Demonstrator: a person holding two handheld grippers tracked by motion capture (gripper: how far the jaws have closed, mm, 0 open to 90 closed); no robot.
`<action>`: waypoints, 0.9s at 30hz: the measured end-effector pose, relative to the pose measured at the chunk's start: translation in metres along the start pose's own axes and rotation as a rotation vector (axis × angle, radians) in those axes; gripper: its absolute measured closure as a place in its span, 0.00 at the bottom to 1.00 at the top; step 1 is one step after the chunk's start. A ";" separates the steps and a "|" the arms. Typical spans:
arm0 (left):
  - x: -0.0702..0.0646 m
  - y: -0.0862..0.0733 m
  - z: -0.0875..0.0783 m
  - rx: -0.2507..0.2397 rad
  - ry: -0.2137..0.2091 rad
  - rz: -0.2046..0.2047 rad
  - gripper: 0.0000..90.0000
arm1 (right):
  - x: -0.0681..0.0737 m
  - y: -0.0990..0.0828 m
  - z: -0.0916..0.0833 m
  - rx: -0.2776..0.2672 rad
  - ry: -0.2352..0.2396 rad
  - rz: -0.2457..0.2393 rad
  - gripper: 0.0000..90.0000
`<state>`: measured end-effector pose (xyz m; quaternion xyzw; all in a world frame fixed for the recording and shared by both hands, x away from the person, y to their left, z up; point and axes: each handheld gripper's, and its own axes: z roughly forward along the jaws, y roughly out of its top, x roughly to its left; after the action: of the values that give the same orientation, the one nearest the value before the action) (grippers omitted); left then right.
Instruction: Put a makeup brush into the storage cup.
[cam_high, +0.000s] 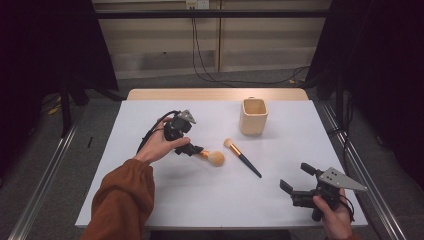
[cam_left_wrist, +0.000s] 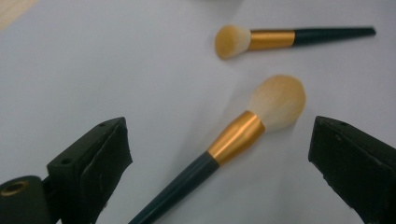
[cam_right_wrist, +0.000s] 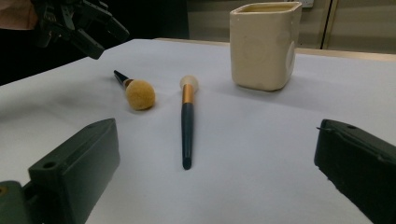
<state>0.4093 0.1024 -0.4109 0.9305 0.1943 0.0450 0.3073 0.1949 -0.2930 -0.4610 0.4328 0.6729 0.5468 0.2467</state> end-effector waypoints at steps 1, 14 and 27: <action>0.001 0.000 0.002 0.027 -0.010 0.022 0.06 | 0.000 0.000 0.000 0.002 0.000 0.001 0.00; 0.006 0.003 0.026 0.224 -0.092 0.131 0.06 | 0.001 0.000 0.000 0.002 0.006 0.002 0.00; 0.012 0.005 0.050 0.338 -0.144 0.184 0.10 | 0.001 -0.001 -0.001 0.003 0.004 -0.007 0.00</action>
<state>0.4327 0.0756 -0.4491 0.9835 0.0906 -0.0268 0.1544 0.1934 -0.2927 -0.4613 0.4297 0.6756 0.5460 0.2466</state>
